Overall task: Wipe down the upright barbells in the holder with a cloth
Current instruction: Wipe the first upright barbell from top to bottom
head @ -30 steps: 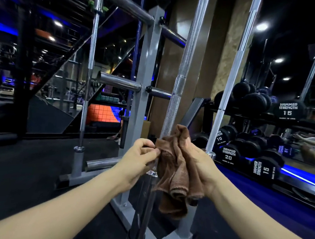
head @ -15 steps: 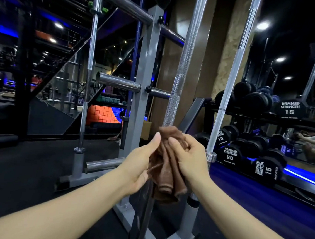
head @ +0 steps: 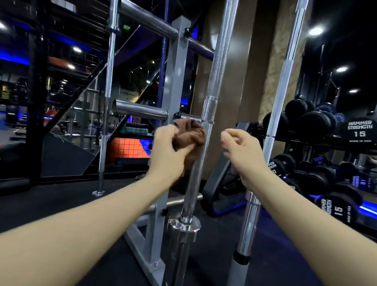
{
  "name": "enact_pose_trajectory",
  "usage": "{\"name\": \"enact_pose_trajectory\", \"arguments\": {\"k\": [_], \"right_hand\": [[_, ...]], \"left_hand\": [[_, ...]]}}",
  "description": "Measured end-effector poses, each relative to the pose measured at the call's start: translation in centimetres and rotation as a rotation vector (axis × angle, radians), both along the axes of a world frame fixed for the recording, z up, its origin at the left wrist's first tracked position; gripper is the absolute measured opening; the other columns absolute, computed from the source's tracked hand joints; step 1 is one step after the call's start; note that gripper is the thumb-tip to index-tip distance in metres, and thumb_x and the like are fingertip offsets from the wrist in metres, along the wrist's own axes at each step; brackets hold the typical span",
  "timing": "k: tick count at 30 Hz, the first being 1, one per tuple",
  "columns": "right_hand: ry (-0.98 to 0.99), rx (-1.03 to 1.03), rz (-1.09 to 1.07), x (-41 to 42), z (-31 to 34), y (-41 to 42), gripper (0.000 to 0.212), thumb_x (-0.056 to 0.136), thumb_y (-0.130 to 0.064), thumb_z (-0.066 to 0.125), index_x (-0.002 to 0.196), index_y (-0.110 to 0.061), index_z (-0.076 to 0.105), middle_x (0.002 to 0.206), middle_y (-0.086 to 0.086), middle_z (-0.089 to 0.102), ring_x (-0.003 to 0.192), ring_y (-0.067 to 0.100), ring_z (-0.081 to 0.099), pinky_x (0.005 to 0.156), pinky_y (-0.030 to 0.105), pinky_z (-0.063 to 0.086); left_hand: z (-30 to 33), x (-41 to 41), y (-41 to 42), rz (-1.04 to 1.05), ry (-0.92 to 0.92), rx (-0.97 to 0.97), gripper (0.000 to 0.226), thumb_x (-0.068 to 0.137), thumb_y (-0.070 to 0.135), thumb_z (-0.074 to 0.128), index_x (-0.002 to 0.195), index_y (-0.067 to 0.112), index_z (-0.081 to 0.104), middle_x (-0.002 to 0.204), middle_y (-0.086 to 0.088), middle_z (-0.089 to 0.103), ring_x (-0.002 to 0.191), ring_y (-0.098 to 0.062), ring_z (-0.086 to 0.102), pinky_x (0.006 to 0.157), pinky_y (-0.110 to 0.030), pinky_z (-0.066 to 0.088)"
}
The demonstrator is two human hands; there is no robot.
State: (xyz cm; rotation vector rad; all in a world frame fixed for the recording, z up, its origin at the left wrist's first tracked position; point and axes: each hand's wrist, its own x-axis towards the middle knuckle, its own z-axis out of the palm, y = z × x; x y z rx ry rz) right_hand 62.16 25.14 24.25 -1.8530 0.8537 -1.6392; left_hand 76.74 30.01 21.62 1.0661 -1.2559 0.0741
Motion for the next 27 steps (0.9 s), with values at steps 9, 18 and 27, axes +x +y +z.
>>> {"name": "enact_pose_trajectory", "arguments": {"k": [9, 18, 27], "right_hand": [[0.023, 0.011, 0.112, 2.9, 3.2, -1.6, 0.036, 0.092, -0.044, 0.055, 0.111, -0.014, 0.061, 0.089, -0.006, 0.058, 0.073, 0.008, 0.052, 0.067, 0.026, 0.042], [-0.041, 0.005, 0.19, 3.3, 2.1, -2.3, 0.025, 0.095, -0.027, 0.058, 0.071, -0.018, 0.059, 0.06, -0.002, 0.039, 0.048, 0.008, 0.03, 0.051, 0.024, 0.032], [-0.003, -0.04, 0.188, 3.3, 2.3, -2.8, 0.023, 0.094, -0.027, 0.058, 0.072, -0.021, 0.058, 0.055, -0.007, 0.043, 0.054, 0.011, 0.034, 0.055, 0.028, 0.035]], "left_hand": [[-0.9, 0.5, -1.0, 0.056, -0.17, -0.072, 0.042, 0.078, 0.033, 0.074, 0.114, 0.024, 0.055, 0.108, 0.009, 0.058, 0.099, -0.009, 0.054, 0.082, -0.024, 0.044], [-7.9, 1.5, -0.8, 0.02, -0.179, -0.042, 0.029, 0.071, 0.018, 0.081, 0.069, 0.033, 0.056, 0.072, 0.005, 0.051, 0.071, 0.0, 0.051, 0.065, -0.016, 0.038], [-2.8, -2.0, -2.5, 0.083, -0.032, -0.189, 0.012, 0.09, 0.031, 0.057, 0.087, 0.02, 0.058, 0.087, 0.005, 0.05, 0.088, -0.019, 0.05, 0.077, -0.03, 0.039]]}}
